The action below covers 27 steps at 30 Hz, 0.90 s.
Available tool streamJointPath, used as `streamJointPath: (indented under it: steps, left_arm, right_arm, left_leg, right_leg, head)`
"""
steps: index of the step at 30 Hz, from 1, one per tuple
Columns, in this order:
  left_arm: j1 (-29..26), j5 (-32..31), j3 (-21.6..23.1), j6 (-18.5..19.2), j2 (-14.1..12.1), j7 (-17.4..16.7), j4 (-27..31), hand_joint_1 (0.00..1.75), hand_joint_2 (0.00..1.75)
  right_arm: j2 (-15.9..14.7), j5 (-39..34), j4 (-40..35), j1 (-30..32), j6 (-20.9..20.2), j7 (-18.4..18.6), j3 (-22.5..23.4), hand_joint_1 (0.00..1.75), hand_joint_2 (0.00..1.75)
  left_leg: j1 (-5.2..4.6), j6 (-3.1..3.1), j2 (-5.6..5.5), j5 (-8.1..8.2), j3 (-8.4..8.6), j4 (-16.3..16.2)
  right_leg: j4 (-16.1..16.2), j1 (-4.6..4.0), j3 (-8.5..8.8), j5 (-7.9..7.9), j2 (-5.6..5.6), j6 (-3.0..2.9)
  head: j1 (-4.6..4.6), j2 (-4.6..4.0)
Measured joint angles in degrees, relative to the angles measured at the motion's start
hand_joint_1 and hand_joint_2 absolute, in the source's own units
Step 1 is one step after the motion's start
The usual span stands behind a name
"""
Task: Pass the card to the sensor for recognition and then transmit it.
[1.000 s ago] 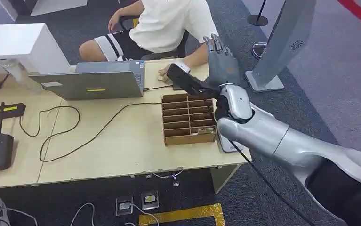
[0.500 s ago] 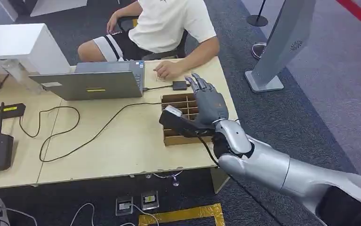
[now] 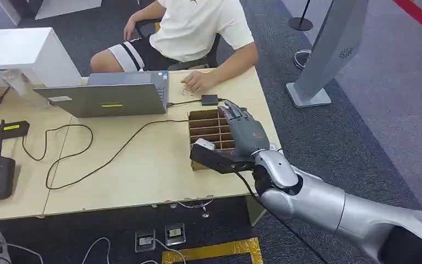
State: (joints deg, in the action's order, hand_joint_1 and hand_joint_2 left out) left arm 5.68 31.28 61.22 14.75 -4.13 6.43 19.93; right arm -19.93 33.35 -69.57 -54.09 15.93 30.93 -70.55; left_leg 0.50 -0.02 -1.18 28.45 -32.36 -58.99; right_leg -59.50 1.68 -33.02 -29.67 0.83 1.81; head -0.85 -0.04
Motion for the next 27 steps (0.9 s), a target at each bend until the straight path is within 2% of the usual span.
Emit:
streamJointPath:
  steps: [6, 15, 27]
  left_arm:
    - [0.04, 0.04, 0.0, 0.0, 0.0, -0.85, 0.2, 0.0, 0.0]
    - [0.23, 0.61, 0.11, 0.0, -0.07, -1.86, 0.83, 0.0, 0.0]
    - [0.34, 1.36, 0.26, 0.0, -0.17, -1.88, 1.14, 0.0, 0.0]
  right_arm:
    - [-0.04, 1.2, 1.77, 0.81, -3.63, 3.02, 0.02, 0.0, 1.75]
    - [0.92, 1.14, 7.71, 1.16, -8.24, 3.08, -0.09, 0.0, 1.75]
    - [0.98, 1.05, 11.06, 1.56, -9.68, 3.19, -0.11, 0.0, 1.75]
  left_leg:
    - [0.0, 0.0, -0.01, 0.0, -0.02, 0.0]
    - [0.0, 0.0, -0.02, 0.0, -0.03, 0.0]
    - [0.0, 0.0, -0.02, 0.0, -0.03, 0.0]
  right_leg:
    - [0.0, 0.0, 0.01, 0.0, -0.02, 0.0]
    - [0.0, 0.0, 0.0, 0.0, -0.02, 0.0]
    - [0.0, 0.0, 0.0, 0.0, -0.02, 0.0]
  head:
    - [0.0, 0.0]
    - [0.02, 0.0]
    - [0.0, 0.0]
